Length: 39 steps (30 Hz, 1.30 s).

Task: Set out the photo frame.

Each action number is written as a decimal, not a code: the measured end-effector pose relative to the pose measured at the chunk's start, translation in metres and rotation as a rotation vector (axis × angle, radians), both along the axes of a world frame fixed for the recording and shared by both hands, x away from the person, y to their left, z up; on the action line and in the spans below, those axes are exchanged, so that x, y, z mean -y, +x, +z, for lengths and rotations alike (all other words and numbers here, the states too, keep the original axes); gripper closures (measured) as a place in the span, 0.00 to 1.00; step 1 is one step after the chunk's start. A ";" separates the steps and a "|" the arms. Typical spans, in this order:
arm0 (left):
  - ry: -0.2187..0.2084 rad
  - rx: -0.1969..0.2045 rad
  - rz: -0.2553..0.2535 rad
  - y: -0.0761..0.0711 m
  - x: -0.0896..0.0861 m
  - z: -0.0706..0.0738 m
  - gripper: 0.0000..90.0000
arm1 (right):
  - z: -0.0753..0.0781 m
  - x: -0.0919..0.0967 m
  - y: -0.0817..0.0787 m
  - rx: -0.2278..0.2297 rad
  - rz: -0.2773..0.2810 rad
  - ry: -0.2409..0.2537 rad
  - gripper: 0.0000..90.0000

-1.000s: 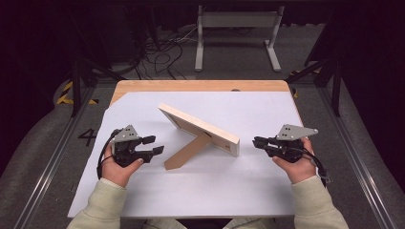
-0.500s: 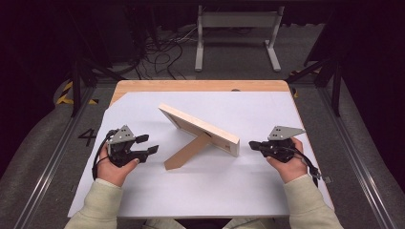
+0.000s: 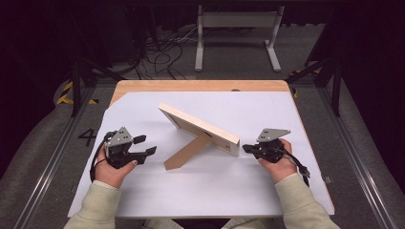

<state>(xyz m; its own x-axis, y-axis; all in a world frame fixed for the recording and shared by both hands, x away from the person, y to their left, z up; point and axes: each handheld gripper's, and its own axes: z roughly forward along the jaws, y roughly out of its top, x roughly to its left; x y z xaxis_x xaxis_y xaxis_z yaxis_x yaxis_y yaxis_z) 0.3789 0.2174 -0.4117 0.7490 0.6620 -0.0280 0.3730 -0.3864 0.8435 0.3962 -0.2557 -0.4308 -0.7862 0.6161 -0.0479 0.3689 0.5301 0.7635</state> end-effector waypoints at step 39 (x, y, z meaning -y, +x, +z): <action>-0.012 0.017 0.055 -0.008 -0.015 -0.002 0.44 | -0.009 -0.032 -0.013 -0.016 0.134 -0.101 1.00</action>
<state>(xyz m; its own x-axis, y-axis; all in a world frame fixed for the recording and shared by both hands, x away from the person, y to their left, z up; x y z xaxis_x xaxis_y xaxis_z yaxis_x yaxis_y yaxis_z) 0.3710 0.2327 -0.4140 0.7120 0.7018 -0.0236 0.3792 -0.3560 0.8541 0.3832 -0.2233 -0.4395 -0.8620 0.4987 -0.0909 0.3019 0.6491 0.6982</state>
